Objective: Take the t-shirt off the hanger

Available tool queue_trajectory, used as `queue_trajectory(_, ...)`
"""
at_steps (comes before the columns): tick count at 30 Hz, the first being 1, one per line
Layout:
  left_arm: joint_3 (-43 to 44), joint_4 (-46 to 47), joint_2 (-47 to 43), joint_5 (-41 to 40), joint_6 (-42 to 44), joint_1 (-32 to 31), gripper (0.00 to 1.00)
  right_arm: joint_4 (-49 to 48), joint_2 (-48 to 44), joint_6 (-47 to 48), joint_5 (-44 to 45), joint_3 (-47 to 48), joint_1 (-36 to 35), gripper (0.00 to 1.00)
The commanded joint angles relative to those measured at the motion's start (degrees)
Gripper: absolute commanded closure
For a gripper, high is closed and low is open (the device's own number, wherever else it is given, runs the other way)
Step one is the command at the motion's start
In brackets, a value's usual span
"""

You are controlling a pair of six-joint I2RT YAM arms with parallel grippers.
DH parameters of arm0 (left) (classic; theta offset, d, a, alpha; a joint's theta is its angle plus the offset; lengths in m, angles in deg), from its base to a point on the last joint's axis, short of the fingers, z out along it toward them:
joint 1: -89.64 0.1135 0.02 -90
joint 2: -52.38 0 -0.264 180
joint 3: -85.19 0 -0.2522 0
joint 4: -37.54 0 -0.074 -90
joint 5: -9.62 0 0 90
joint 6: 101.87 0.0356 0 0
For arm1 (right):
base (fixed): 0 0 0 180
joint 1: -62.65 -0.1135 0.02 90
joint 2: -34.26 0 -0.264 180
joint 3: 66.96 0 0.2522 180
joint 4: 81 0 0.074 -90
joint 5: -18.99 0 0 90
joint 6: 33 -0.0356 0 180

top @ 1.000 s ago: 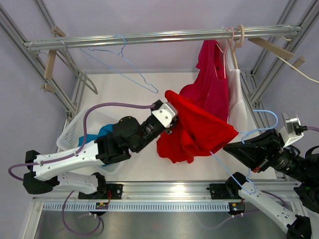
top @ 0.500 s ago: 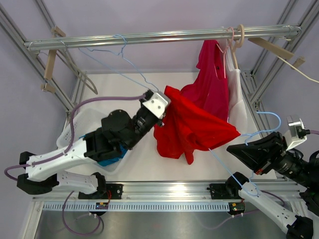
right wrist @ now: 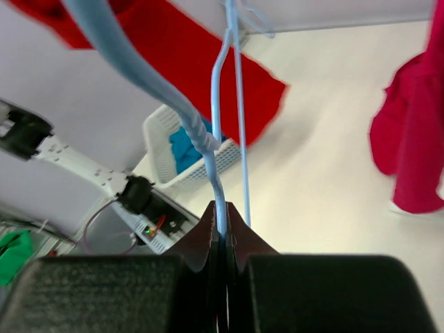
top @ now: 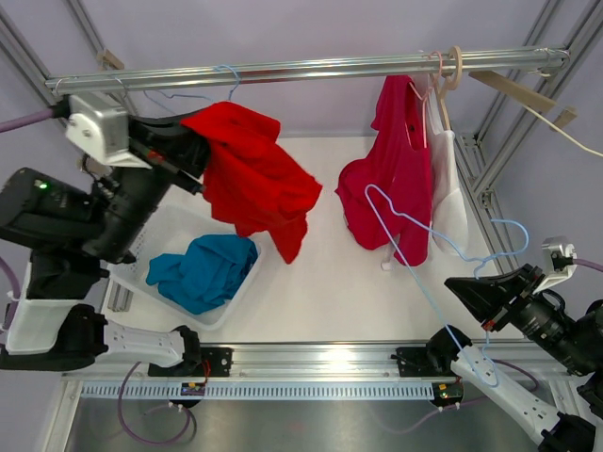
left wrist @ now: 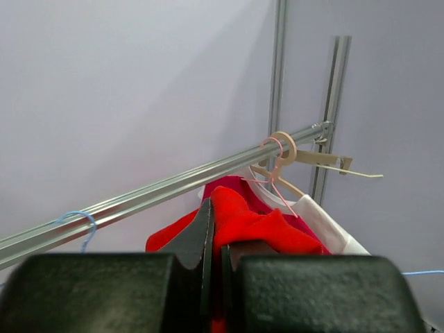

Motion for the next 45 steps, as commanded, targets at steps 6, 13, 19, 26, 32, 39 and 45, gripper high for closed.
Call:
queue_trajectory(6,6.88,-1.47,-4.50,-13.42,11.44,-0.12,1.00,-0.90,1.46,3.28,6.36,-0.30,0.07,1.00)
queue_trajectory(13,-18.31,28.63,-11.61,-24.05,38.21,0.06,1.00,-4.24,3.74,3.54,2.40,-1.53,0.07,1.00)
queue_trajectory(19,-35.20,37.93,-19.26,-25.12,40.32,7.95,1.00,-5.03,5.15,4.16,1.87,-2.59,0.07,1.00)
queue_trajectory(26,-49.78,27.81,-28.31,-22.39,23.25,25.44,1.00,-7.06,6.64,4.69,0.82,-3.47,0.07,1.00)
queue_trajectory(32,-57.28,19.13,-37.43,-27.57,10.59,26.78,1.00,-10.65,11.64,5.74,2.39,-2.41,-0.01,1.00)
queue_trajectory(39,-59.74,-5.11,-47.65,-37.58,-13.91,26.78,1.00,-20.75,25.07,7.94,9.78,1.35,-0.02,1.00)
queue_trajectory(45,-63.87,-23.13,-47.66,-41.37,-32.11,26.78,0.91,-23.66,39.22,9.87,11.54,10.14,-0.63,1.00)
